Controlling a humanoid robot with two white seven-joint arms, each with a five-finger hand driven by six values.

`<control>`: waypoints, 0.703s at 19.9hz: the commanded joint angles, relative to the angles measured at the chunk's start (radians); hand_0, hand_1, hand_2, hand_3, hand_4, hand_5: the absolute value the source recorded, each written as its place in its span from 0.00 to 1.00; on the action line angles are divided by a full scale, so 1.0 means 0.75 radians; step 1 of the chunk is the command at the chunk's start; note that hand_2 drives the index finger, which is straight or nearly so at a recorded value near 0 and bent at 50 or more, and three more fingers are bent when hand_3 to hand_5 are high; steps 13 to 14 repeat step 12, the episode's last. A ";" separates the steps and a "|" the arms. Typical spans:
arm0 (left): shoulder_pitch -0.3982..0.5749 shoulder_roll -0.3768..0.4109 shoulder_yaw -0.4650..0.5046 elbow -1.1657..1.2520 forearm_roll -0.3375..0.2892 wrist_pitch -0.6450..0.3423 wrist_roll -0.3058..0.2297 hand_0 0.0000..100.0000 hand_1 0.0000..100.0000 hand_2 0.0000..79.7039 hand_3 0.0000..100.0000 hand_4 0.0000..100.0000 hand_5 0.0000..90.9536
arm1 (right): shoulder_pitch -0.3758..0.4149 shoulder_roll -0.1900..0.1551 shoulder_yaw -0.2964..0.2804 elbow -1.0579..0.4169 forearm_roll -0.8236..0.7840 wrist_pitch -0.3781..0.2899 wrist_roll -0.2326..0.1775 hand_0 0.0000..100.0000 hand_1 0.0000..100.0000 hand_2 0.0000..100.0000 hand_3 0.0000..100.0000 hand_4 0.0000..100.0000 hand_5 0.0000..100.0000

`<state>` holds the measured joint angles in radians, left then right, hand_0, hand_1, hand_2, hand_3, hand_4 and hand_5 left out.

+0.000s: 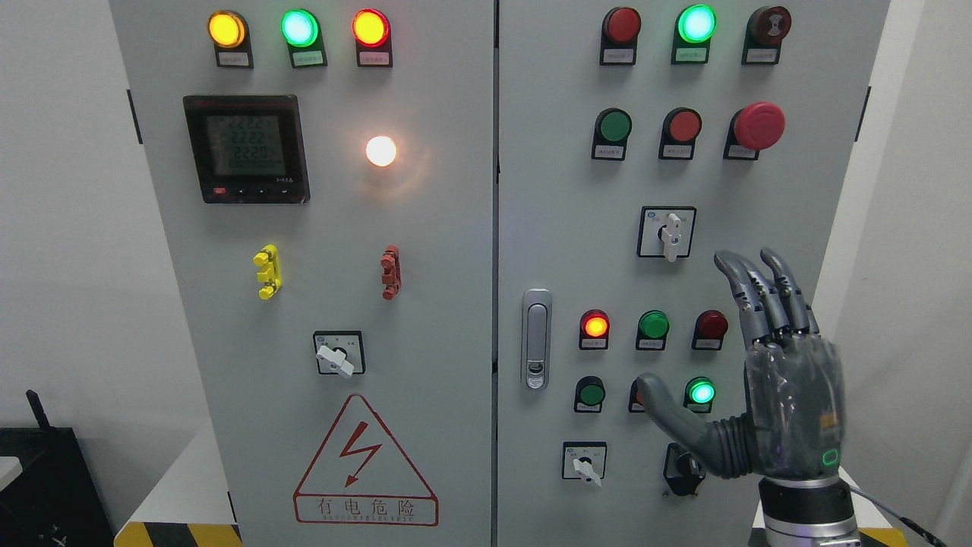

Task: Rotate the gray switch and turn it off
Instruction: 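Open the right hand's fingers and pull the hand back from the switch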

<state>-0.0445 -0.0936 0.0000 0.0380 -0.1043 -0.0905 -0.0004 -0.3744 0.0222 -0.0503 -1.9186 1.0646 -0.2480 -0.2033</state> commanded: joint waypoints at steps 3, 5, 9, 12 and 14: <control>0.000 0.000 0.043 0.000 0.000 0.000 0.001 0.12 0.39 0.00 0.00 0.00 0.00 | 0.043 -0.060 -0.006 -0.060 0.000 -0.001 -0.001 0.03 0.16 0.00 0.00 0.00 0.00; 0.000 0.000 0.045 0.000 0.000 0.000 0.001 0.12 0.39 0.00 0.00 0.00 0.00 | 0.045 -0.060 -0.004 -0.060 0.000 -0.001 -0.003 0.03 0.17 0.00 0.00 0.00 0.00; 0.000 0.000 0.043 0.000 0.000 0.000 0.001 0.12 0.39 0.00 0.00 0.00 0.00 | 0.051 -0.060 -0.004 -0.066 0.000 -0.001 -0.001 0.04 0.17 0.00 0.00 0.00 0.00; 0.000 0.000 0.043 0.000 0.000 0.000 0.001 0.12 0.39 0.00 0.00 0.00 0.00 | 0.051 -0.060 -0.002 -0.066 0.000 0.001 -0.003 0.04 0.17 0.00 0.00 0.00 0.00; 0.000 0.000 0.043 0.000 0.000 0.000 0.001 0.12 0.39 0.00 0.00 0.00 0.00 | 0.051 -0.060 -0.002 -0.066 0.000 0.001 -0.003 0.04 0.17 0.00 0.00 0.00 0.00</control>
